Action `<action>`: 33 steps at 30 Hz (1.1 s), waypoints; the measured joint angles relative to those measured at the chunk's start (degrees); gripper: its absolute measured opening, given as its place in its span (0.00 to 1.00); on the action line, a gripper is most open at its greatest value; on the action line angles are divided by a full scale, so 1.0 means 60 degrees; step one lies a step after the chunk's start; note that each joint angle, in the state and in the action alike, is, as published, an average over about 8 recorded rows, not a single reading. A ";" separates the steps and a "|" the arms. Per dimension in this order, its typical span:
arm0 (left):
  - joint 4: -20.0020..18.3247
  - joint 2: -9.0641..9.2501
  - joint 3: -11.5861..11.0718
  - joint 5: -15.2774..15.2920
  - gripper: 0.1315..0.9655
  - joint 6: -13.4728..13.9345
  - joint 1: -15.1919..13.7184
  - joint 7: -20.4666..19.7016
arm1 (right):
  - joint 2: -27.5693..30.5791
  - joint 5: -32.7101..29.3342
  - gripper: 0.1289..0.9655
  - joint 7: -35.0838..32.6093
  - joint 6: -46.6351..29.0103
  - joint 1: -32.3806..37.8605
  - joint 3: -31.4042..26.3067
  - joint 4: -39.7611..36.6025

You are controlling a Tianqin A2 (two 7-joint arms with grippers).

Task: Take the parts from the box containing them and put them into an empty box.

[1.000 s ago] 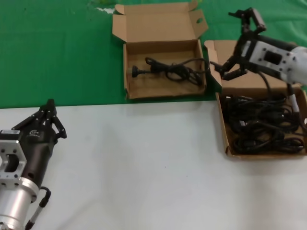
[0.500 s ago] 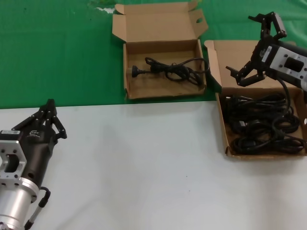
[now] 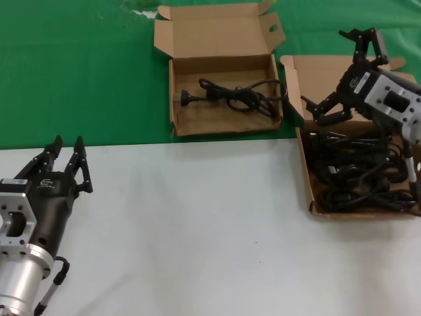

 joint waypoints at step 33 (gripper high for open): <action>0.0000 0.0000 0.0000 -0.0001 0.82 0.0000 0.0000 0.0002 | -0.0890 0.1301 1.00 0.1654 0.2636 -0.3483 0.1257 0.2320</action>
